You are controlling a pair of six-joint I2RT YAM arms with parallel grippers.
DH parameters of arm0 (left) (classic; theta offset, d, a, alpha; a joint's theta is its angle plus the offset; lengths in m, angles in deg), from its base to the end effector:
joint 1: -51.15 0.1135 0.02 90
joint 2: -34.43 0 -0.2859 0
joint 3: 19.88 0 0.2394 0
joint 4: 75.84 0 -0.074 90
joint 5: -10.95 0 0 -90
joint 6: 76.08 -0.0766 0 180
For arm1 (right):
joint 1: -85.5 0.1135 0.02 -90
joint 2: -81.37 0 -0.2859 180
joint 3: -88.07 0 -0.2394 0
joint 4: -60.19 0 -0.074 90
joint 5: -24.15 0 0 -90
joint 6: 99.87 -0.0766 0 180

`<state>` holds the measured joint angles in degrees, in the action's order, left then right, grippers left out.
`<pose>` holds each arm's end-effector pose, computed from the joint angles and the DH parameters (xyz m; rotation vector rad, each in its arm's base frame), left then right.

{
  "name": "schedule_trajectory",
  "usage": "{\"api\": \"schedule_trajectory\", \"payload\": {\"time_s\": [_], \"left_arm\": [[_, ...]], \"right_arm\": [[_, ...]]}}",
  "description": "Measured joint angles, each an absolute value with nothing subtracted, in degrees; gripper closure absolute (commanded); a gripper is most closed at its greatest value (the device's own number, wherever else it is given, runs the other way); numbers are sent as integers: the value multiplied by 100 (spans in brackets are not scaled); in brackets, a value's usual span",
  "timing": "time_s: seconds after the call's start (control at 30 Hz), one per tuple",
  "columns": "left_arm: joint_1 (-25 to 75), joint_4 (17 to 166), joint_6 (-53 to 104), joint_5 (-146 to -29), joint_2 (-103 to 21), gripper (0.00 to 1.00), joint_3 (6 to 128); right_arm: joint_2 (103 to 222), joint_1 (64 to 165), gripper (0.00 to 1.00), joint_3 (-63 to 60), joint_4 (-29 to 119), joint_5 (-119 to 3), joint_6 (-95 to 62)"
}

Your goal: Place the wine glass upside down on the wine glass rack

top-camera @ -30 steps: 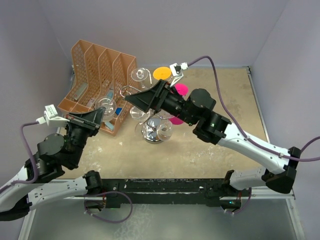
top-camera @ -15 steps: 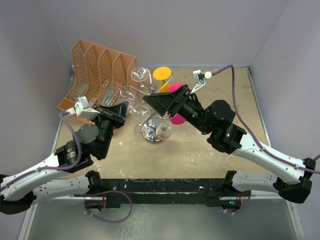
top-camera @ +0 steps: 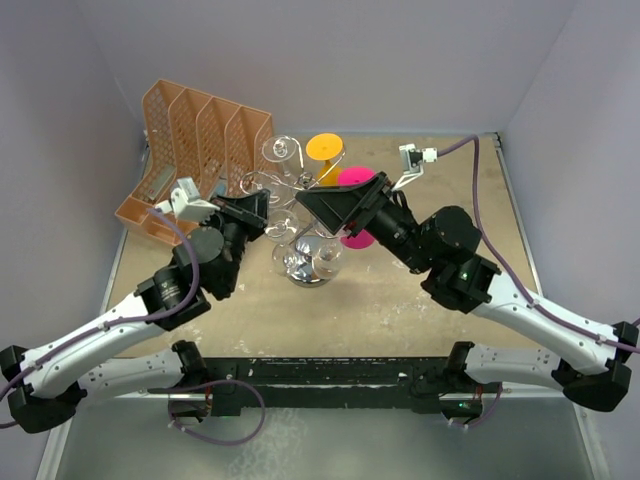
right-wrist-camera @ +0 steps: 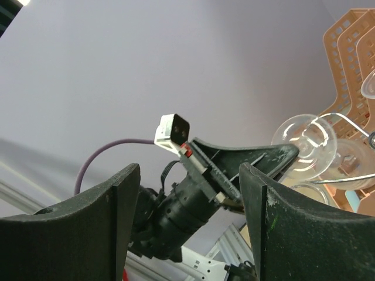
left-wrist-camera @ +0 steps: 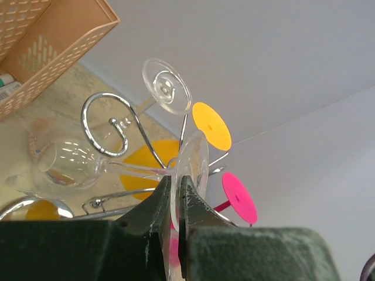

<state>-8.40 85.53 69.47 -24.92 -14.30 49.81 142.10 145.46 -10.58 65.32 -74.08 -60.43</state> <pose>0.1416 -0.1183 0.4189 -0.7074 1.4491 -0.8609 0.1292 0.2016 0.5123 0.0411 1.2833 1.6172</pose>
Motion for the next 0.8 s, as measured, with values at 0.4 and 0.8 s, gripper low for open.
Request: {"api": "schedule_trajectory", "payload": {"time_s": [0.4, 0.8], "left_arm": [[129, 8568, 7470, -3703, -2152, 100, 5385], [725, 8496, 7507, -3941, -2246, 100, 5630]], "right_arm": [[14118, 14546, 31, -1098, 6541, -7428, -6067], [14055, 14546, 31, -1117, 6576, -7425, -6091]]}}
